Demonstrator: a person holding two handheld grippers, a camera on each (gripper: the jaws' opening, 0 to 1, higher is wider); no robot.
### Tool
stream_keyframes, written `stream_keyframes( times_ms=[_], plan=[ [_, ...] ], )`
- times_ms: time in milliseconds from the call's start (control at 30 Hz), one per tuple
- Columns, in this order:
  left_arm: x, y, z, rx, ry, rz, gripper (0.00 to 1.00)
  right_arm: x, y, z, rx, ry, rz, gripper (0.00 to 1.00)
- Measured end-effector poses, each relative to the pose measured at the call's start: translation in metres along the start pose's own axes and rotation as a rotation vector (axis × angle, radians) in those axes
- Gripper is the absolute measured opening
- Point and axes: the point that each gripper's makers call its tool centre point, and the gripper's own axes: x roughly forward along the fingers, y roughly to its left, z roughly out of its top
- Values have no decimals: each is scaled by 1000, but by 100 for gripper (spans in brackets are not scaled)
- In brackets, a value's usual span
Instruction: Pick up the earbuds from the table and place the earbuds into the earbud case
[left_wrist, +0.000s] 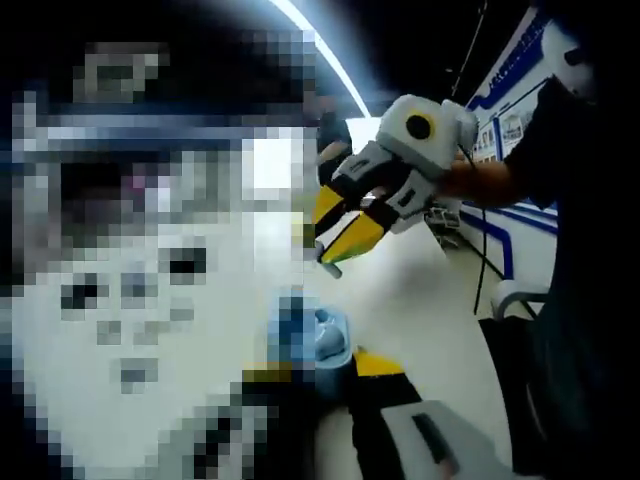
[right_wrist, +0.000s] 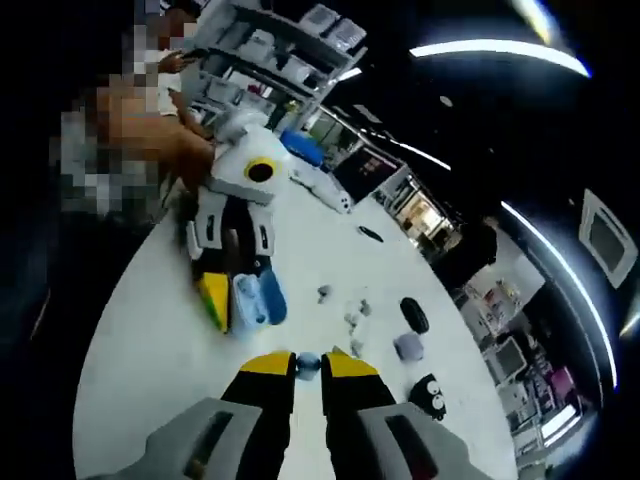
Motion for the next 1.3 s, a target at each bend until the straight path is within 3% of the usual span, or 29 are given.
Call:
stream_keyframes(
  times_ms=[300, 400, 633, 700, 733, 900, 1000, 1300],
  plan=[
    [0, 1, 0, -8, 2, -3, 19, 9, 4, 27, -259, -98, -56, 10],
    [0, 1, 0, -9, 2, -3, 19, 12, 5, 27, -318, -103, -68, 10],
    [0, 1, 0, -13, 3, -4, 19, 15, 3, 8, -451, -109, -90, 10],
    [0, 1, 0, -14, 3, -5, 19, 14, 1, 12, -485, -105, -88, 10],
    [0, 1, 0, -14, 3, -5, 19, 19, 11, 31, -498, -98, -88, 10],
    [0, 1, 0, -15, 4, -6, 19, 20, 17, 29, -513, -104, -91, 10],
    [0, 1, 0, -16, 4, -5, 19, 20, 16, 16, -520, -111, -104, 10],
    [0, 1, 0, -17, 4, -5, 19, 22, 16, 29, -528, -144, -141, 10]
  ],
)
